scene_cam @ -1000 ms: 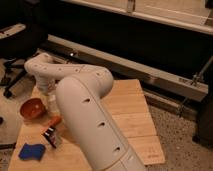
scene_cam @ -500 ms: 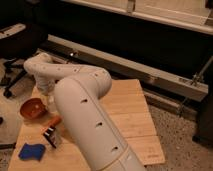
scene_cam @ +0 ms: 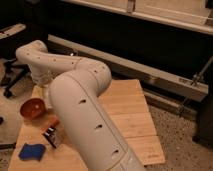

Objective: Place the ceramic cup over the eraser

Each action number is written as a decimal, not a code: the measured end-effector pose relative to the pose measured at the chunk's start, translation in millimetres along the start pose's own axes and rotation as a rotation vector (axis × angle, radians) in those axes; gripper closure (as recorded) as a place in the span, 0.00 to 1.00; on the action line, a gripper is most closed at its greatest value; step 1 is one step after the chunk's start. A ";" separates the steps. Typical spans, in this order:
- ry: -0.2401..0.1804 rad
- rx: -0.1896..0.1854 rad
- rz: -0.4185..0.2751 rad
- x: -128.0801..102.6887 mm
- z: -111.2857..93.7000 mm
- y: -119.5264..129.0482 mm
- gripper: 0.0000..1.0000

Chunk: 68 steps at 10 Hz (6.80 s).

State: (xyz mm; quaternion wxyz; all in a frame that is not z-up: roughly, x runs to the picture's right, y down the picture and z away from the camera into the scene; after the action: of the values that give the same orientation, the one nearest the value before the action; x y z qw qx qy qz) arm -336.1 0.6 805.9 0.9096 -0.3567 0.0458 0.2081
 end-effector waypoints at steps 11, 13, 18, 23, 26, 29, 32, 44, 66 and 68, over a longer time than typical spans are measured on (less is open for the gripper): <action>-0.102 -0.056 0.057 41.6 -64.6 65.2 1.00; -0.117 -0.063 0.052 53.9 -72.9 77.5 1.00; -0.214 -0.061 -0.068 77.9 -88.3 102.0 1.00; -0.183 -0.050 -0.133 110.1 -99.4 122.8 1.00; -0.147 -0.059 -0.140 121.0 -106.0 135.7 1.00; -0.135 -0.092 -0.142 126.7 -110.5 151.6 1.00; -0.126 -0.131 -0.156 127.4 -103.3 166.8 1.00; -0.071 -0.120 -0.128 152.0 -77.7 168.7 1.00; -0.030 -0.073 -0.134 159.6 -6.8 151.8 0.71; -0.028 -0.075 -0.139 153.8 -3.2 147.4 0.48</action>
State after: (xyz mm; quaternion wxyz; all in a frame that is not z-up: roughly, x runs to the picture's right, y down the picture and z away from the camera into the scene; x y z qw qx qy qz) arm -256.7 148.8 675.0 0.9084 -0.3897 0.0003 0.1512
